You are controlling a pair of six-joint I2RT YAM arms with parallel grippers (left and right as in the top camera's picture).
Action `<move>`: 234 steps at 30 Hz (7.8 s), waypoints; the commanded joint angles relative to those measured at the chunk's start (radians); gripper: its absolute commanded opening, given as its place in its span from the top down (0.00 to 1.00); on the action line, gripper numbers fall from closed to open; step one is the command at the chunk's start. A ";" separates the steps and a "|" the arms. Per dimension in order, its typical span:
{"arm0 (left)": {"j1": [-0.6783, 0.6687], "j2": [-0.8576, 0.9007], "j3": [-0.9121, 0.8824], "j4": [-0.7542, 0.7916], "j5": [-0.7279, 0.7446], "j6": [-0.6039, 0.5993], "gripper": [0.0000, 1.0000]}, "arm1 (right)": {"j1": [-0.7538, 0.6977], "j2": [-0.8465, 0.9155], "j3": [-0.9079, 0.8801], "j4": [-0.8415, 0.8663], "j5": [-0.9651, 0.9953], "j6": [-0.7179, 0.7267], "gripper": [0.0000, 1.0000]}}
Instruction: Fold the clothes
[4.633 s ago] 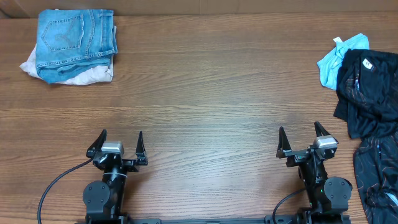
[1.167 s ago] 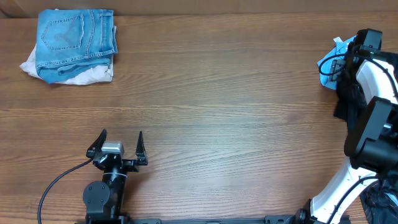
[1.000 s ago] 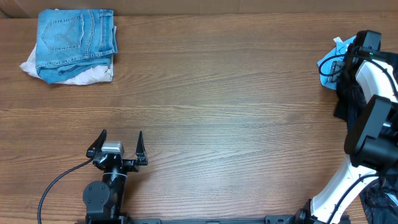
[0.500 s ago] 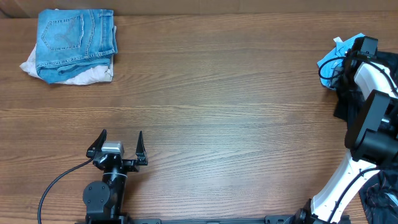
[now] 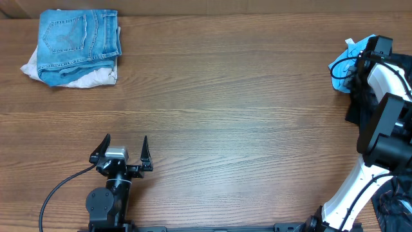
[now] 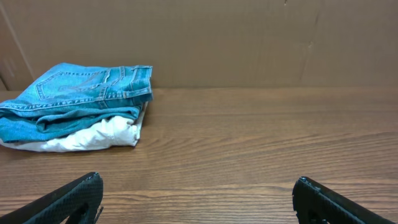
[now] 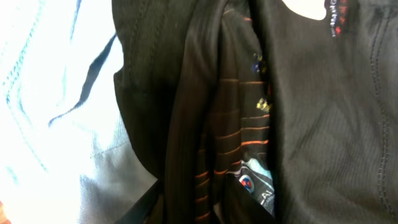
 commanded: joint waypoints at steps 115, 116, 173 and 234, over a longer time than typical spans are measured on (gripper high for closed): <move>0.007 -0.011 -0.004 -0.001 0.007 0.012 0.00 | 0.280 -0.267 0.076 -0.304 -0.302 0.348 0.54; 0.007 -0.011 -0.004 -0.001 0.007 0.012 0.00 | 0.281 -0.253 0.076 -0.309 -0.303 0.362 0.55; 0.007 -0.011 -0.004 -0.001 0.007 0.012 0.00 | 0.443 -0.423 0.214 -0.468 -0.414 0.448 0.96; 0.007 -0.011 -0.004 -0.001 0.007 0.012 0.00 | 0.786 -0.388 -0.192 -0.495 -0.483 0.422 0.62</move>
